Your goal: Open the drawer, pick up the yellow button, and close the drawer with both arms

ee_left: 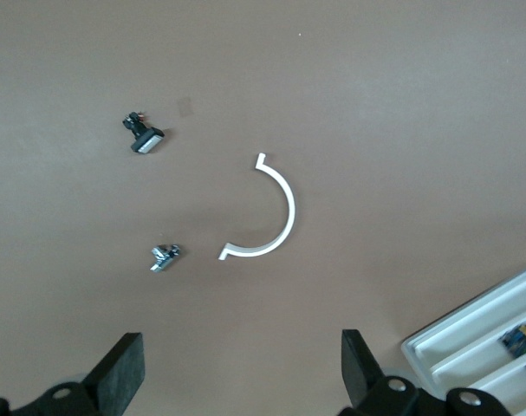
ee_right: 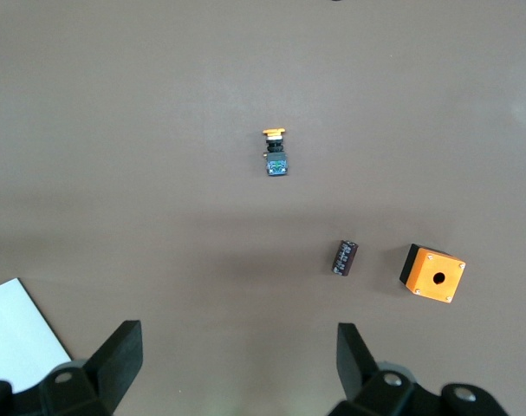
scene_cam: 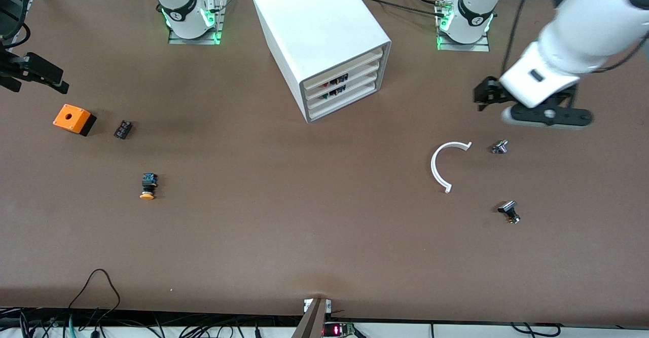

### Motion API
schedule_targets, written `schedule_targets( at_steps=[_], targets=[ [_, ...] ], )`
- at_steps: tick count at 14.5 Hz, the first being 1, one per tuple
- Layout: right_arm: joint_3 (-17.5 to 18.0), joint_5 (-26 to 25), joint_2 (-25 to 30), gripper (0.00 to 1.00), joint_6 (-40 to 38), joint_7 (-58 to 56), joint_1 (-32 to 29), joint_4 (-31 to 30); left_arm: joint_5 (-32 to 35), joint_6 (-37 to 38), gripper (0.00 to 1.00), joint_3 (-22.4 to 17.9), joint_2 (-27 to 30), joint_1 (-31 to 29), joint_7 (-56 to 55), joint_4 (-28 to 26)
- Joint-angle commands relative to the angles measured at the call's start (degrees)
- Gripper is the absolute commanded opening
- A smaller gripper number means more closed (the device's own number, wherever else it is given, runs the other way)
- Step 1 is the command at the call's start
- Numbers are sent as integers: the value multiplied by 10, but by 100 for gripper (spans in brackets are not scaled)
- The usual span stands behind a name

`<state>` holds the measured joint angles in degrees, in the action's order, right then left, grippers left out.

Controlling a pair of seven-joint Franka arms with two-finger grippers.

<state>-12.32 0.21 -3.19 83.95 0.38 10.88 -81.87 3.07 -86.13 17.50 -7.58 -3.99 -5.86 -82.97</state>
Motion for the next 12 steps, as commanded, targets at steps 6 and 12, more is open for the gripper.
schedule_targets(
  at_steps=[6, 12],
  targets=[
    [139, -9, 2, 99, -7, 16, -121, 7, -10, -115, 100, -137, 129, 56, 80, -162],
    [136, -9, 2, 99, -7, 29, -121, 7, -38, -107, 100, -186, 108, 77, 97, -155]
  ],
)
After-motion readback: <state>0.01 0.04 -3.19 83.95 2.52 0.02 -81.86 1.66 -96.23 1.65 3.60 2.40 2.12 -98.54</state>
